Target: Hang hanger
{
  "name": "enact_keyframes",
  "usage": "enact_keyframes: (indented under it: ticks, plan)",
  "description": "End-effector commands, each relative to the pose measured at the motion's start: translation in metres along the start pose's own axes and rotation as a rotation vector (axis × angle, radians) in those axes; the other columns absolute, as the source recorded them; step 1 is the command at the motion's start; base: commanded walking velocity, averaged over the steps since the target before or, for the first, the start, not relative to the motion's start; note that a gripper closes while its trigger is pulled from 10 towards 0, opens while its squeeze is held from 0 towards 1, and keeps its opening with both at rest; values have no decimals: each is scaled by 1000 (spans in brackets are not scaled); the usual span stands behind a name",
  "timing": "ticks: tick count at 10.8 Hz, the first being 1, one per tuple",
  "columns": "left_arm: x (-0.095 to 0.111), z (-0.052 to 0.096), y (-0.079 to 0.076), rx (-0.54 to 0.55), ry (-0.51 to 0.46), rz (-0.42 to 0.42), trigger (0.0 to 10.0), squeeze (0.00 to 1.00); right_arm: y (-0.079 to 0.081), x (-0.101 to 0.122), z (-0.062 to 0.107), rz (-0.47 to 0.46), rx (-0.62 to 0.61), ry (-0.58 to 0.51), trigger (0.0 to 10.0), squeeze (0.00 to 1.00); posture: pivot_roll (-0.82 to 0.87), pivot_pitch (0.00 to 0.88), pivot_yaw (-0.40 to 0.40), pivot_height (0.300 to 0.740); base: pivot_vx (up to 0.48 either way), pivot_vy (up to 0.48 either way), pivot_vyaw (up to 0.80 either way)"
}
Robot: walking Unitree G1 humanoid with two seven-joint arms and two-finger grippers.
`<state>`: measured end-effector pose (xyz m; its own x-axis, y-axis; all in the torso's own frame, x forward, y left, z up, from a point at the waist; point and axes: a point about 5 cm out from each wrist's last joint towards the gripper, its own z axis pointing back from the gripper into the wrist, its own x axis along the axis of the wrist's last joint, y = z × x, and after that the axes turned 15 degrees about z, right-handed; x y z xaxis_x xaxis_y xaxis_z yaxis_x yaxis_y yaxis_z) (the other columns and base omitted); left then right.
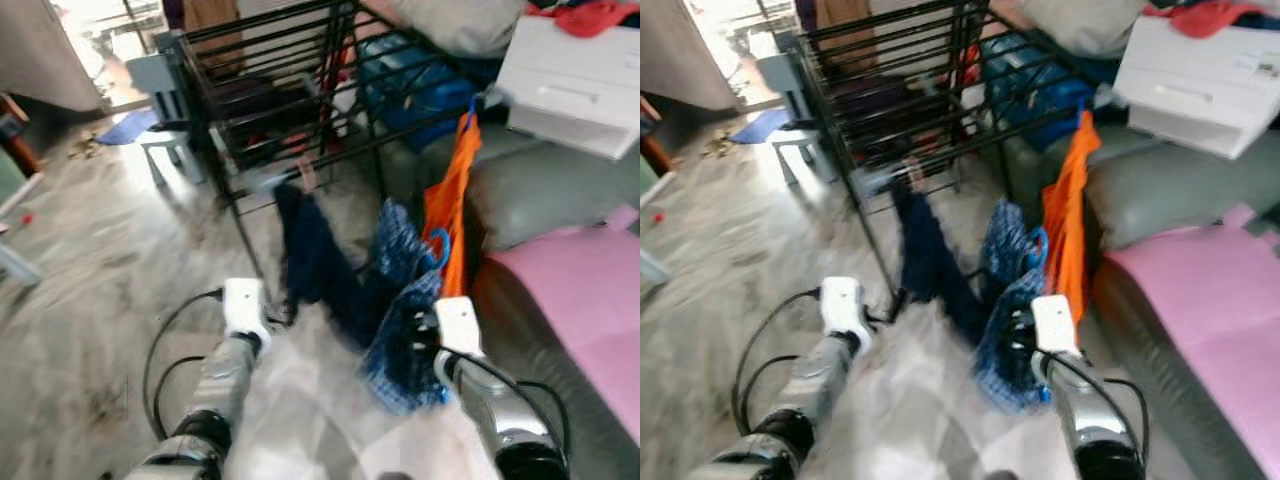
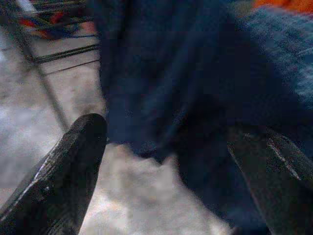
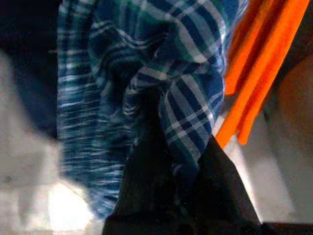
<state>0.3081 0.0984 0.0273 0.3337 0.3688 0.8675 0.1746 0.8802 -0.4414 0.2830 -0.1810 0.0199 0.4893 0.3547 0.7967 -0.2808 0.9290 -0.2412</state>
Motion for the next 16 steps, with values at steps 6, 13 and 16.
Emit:
enact_keyframes:
  ticks: [6, 13, 16]
  plan:
    - [4, 8, 28, 171, -25, -11, 10000, 0, -7, 30, -4, 71, 62, -94, 10000, 0, -167, 0, 37, 740, 296, 0, 0]
    - [-8, 38, 53, 306, -65, -20, 10000, 0, -29, 63, -8, 139, 9, -178, 10000, 0, -40, 0, -39, 740, 0, 0, 0]
    - [-8, 41, 55, 289, -53, -36, 10000, 0, -38, 72, -15, 88, 23, -130, 10000, 0, -27, 10, -28, 740, 0, 0, 0]
